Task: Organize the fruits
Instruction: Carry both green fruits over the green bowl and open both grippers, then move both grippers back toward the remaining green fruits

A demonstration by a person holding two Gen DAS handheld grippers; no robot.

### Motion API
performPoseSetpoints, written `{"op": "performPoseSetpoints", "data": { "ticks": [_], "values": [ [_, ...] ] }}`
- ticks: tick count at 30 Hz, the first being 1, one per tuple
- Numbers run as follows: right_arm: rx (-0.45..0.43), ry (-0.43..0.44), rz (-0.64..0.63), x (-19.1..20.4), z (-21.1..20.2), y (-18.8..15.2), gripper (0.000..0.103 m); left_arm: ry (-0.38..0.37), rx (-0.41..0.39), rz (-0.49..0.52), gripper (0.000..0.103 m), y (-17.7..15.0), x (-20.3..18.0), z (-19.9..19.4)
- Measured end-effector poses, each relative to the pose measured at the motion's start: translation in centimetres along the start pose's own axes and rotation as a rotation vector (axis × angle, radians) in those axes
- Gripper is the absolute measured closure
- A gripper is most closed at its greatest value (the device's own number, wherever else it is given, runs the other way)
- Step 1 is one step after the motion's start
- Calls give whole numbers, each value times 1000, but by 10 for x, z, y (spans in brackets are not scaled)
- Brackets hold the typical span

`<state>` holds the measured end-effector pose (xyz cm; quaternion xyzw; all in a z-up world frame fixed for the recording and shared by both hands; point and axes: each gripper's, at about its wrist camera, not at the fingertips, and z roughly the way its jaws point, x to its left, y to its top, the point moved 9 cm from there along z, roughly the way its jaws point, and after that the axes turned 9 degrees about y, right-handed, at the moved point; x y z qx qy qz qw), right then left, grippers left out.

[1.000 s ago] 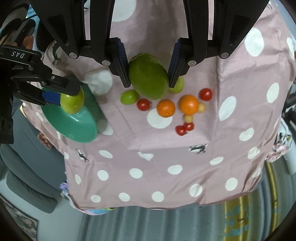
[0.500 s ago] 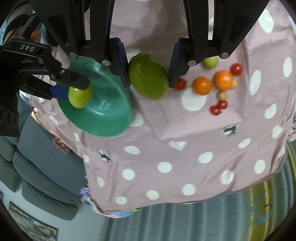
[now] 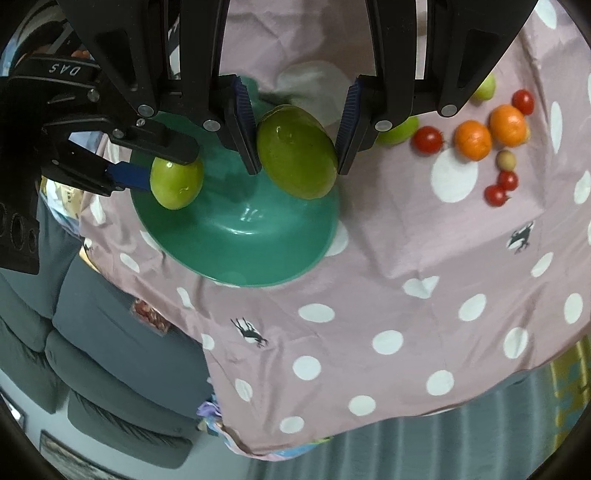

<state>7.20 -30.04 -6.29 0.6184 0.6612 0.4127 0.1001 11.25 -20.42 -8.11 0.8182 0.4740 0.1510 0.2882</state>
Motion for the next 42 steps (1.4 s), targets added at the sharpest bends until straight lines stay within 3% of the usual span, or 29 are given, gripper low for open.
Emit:
{"op": "performPoseSetpoints", "data": {
  "ticks": [17, 27, 28, 30, 31, 36, 42],
  "values": [
    [45, -62, 20, -24, -1, -12, 55, 27, 40, 85, 62, -4, -23, 25],
    [31, -63, 33, -21, -6, -9, 50, 42, 23, 65, 61, -5, -16, 16],
    [29, -64, 38, -21, -6, -8, 49, 47, 20, 57, 58, -6, -13, 14],
    [22, -60, 50, -21, -8, -8, 47, 62, 15, 37, 38, -9, -3, 8],
    [20, -59, 52, -21, -9, -7, 47, 71, 13, 25, 36, -10, 2, 5],
    [8, -52, 46, -12, -13, -4, 42, 139, 22, -64, 35, -34, 50, -13],
    [14, -11, 18, 7, -8, -3, 40, 264, 100, -244, 32, -93, 127, -27]
  ]
}}
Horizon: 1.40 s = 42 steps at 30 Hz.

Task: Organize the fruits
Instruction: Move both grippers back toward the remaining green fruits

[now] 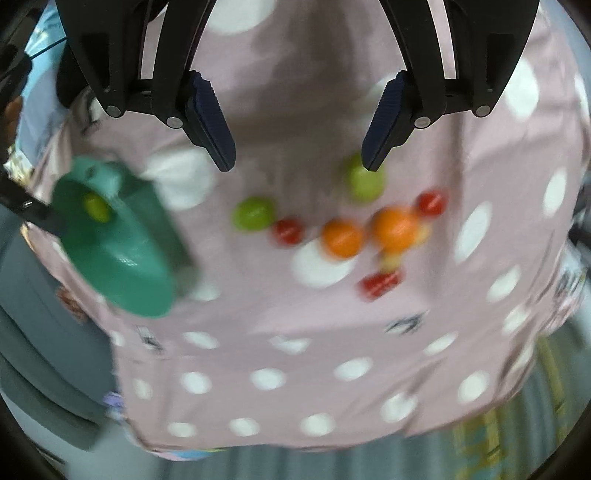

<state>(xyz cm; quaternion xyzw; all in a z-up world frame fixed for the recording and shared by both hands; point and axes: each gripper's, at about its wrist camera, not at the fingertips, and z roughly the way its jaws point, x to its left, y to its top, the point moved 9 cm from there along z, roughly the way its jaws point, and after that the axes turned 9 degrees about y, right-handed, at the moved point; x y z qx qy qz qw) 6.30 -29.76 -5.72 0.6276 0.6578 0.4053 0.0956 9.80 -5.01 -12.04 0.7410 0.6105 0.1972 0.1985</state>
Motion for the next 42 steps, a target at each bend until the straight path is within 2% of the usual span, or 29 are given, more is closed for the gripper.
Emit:
{"op": "performPoseSetpoints", "data": {
  "ticks": [3, 7, 17, 21, 26, 42],
  "values": [
    [12, 23, -24, 13, 4, -1, 40, 40, 30, -62, 32, -21, 32, 1],
    [35, 60, -69, 36, 12, -4, 39, 53, 45, -103, 32, -38, 50, -2],
    [149, 125, -175, 93, 43, -30, 39, 47, -23, -53, 32, -28, 39, -16],
    [194, 139, -204, 109, 59, -38, 39, 88, -49, -39, 32, -28, 43, -19],
    [229, 133, -212, 118, 77, -42, 39, 90, -63, -34, 31, -32, 47, -21],
    [274, 94, -202, 115, 106, -43, 38, 30, -20, -60, 31, -39, 51, -4]
  ]
}}
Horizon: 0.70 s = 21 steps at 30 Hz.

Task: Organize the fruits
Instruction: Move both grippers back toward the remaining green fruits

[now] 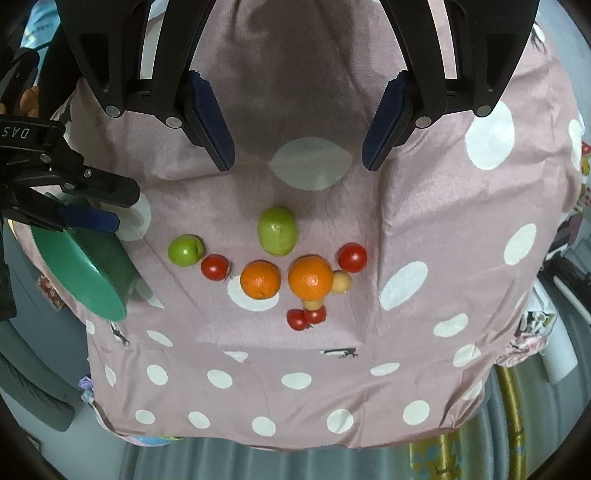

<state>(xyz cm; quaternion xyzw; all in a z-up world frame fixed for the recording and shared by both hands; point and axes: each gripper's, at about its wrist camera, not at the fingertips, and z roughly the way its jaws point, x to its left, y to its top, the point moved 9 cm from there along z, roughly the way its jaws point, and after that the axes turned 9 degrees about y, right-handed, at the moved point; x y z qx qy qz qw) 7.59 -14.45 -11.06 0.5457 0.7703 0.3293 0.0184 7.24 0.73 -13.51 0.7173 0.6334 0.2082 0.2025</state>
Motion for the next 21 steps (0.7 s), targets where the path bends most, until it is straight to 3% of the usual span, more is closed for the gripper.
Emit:
{"op": "performPoseSetpoints", "data": {
  "ticks": [11, 21],
  "values": [
    [13, -36, -19, -5, 15, 8, 37, -44, 3, -36, 31, 2, 8, 9],
    [35, -146, -34, -19, 39, 21, 37, -68, 9, -28, 31, 12, 7, 26]
  ]
}}
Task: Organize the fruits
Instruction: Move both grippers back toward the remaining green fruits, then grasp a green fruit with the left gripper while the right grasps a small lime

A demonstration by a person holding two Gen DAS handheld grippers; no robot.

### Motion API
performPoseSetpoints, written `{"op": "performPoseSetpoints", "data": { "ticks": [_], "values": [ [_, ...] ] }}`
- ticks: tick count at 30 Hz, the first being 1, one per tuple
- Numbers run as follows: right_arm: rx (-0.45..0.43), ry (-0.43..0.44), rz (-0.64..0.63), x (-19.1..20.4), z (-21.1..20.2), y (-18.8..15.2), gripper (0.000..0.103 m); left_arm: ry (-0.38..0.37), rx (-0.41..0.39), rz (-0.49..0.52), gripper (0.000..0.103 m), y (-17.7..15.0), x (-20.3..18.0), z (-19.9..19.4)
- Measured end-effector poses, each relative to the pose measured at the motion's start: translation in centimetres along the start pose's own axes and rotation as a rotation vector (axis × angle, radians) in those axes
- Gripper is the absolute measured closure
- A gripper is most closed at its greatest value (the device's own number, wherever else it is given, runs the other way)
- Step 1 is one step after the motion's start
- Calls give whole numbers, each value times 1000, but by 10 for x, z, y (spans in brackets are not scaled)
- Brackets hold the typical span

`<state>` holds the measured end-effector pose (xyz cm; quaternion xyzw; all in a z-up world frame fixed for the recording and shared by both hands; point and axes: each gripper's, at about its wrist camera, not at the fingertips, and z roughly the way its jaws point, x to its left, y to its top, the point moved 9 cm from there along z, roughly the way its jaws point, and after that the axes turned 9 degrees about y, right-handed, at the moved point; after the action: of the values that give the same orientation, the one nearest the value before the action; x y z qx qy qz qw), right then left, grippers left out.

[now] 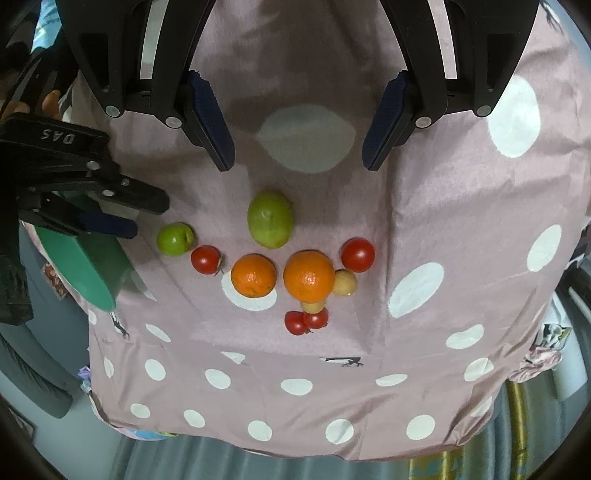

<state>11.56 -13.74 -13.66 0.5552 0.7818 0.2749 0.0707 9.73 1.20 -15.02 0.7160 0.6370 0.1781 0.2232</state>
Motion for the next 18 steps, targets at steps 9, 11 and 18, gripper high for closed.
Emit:
{"op": "performPoseSetpoints", "data": {
  "ticks": [9, 11, 18],
  "values": [
    [27, -124, -41, -15, 26, 11, 37, -28, 3, 19, 31, 12, -7, 18],
    [32, -134, -47, -17, 30, 15, 36, -33, 9, 17, 31, 13, -7, 23],
    [84, -100, -38, -20, 44, 13, 44, -40, 21, 17, 31, 18, -8, 31]
  ]
}}
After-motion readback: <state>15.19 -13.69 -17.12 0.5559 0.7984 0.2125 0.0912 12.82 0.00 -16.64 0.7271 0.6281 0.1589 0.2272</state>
